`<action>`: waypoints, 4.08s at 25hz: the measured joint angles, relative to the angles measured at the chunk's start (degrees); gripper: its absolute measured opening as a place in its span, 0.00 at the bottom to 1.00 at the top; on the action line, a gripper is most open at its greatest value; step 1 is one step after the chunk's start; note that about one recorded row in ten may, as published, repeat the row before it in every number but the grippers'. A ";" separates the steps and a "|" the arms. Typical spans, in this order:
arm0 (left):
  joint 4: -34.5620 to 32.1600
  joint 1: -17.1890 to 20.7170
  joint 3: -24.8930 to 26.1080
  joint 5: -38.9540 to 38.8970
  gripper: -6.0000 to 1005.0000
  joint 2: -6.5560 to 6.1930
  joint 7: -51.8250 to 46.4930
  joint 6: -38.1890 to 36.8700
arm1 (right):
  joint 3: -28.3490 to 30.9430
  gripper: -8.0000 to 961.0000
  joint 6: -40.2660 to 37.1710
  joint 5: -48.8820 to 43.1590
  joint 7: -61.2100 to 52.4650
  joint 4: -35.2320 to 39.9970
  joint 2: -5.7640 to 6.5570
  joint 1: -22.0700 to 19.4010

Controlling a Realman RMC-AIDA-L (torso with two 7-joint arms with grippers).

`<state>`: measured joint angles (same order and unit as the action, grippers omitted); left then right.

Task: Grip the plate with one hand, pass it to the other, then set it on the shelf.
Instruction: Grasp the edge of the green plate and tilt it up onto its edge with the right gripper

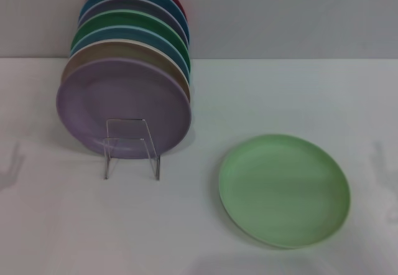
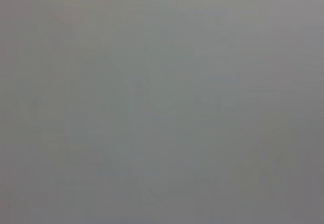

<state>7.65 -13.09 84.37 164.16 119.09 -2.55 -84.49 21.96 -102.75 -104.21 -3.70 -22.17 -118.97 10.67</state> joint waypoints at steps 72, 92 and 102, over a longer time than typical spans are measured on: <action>0.52 -2.10 0.26 -0.34 0.80 -0.20 0.45 1.83 | 91.10 0.75 177.72 -32.12 16.53 -54.75 0.15 5.14; 0.54 -1.79 0.44 -0.33 0.80 -0.27 0.44 1.88 | 89.18 0.67 176.31 -34.30 16.63 -51.42 0.06 7.60; 0.44 -1.67 0.38 -0.33 0.80 -0.20 0.44 1.88 | 89.13 0.52 176.77 -34.34 16.58 -51.33 0.06 7.70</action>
<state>8.09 -14.76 84.75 163.83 118.89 -2.11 -82.61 111.09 74.02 -138.54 12.89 -73.50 -118.92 18.37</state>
